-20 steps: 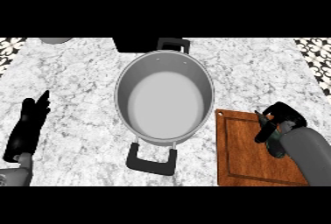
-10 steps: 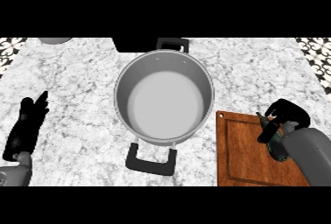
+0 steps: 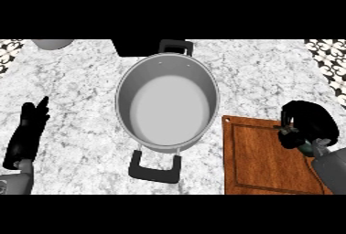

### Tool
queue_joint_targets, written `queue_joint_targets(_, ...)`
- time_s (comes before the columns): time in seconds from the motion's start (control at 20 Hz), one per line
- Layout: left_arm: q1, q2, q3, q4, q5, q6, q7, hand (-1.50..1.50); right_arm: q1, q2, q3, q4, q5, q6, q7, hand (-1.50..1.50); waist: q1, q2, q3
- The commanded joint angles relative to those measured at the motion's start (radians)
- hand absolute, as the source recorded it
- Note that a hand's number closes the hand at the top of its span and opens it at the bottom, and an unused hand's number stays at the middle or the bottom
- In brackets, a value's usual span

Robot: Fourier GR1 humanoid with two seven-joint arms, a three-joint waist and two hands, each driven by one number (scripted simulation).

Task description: Pick the eggplant from the cutting board and place it in the pot

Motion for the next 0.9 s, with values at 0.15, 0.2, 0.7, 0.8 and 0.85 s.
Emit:
queue_joint_targets(0.15, 0.006, -0.005, 0.020, 0.003, 0.016, -0.006, -0.006, 0.00, 0.133, -0.120, -0.114, -0.320, -0.036, -0.149, -0.165, 1.50, -0.010, 0.000, -0.001)
queue_joint_targets(0.2, 0.050, -0.022, -0.009, -0.031, 0.000, 0.000, 0.001, 0.00, 0.163, -0.128, -0.158, -0.343, -0.061, -0.210, -0.217, 1.50, -0.017, -0.005, 0.000)
queue_joint_targets(0.7, -0.009, -0.010, -0.012, -0.058, -0.018, -0.003, 0.056, 0.00, 0.128, -0.089, -0.319, -0.811, -0.211, -0.237, -0.175, 1.50, 0.002, 0.002, -0.001)
queue_joint_targets(0.8, 0.061, -0.004, 0.002, -0.102, -0.006, -0.019, 0.028, 0.00, 0.118, -0.125, -0.370, -0.900, -0.226, -0.171, -0.101, 1.50, 0.016, 0.003, -0.001)
queue_joint_targets(0.85, -0.019, -0.027, 0.006, 0.041, -0.015, -0.005, -0.020, 0.00, 0.081, -0.137, -0.390, -0.913, -0.256, -0.132, -0.068, 1.50, 0.009, 0.007, -0.002)
